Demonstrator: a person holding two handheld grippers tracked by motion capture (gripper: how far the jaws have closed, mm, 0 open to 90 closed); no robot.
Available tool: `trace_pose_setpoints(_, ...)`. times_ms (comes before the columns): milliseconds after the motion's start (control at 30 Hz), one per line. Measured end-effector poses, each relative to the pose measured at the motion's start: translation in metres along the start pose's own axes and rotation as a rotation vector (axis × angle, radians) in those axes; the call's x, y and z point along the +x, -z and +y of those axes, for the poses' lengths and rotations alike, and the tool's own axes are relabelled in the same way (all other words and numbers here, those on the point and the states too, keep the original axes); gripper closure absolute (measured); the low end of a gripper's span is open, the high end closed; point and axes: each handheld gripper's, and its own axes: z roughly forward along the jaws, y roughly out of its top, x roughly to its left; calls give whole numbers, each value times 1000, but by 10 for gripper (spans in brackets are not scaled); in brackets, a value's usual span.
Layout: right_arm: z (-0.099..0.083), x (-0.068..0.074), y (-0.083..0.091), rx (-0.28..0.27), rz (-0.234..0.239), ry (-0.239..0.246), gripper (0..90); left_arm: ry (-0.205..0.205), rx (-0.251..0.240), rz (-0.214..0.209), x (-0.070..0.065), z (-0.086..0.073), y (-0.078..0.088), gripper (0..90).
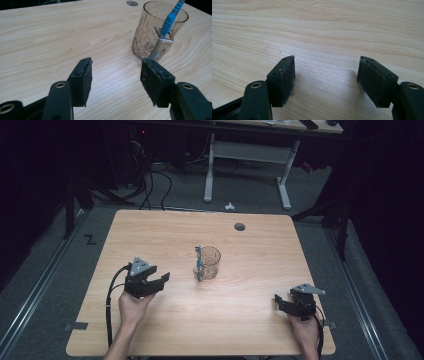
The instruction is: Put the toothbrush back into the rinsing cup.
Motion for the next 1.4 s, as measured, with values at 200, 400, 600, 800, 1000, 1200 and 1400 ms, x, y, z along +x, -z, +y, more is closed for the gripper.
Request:
trace_pose_setpoints(200, 0, 0, 0, 0, 0, 0, 309, 13, 8, 7, 2, -6, 1, 432)
trace_pose_setpoints(400, 0, 0, 0, 0, 0, 0, 309, 35, 11, 13, 6, -13, 2, 433)
trace_pose_setpoints(600, 0, 0, 0, 0, 0, 2, 309, 51, 28, 23, 11, -19, 2, 433)
trace_pose_setpoints(800, 0, 0, 0, 0, -1, 1, 310, 54, 51, 29, 14, -24, -1, 440)
trace_pose_setpoints(1000, 0, 0, 0, 0, -1, 0, 309, 68, 62, 41, 18, -29, -3, 442)
trace_pose_setpoints(1200, 0, 0, 0, 0, -1, 1, 309, 70, 83, 54, 22, -33, -5, 442)
trace_pose_setpoints(1400, 0, 0, 0, 0, 0, 0, 310, 83, 102, 74, 28, -39, -6, 442)
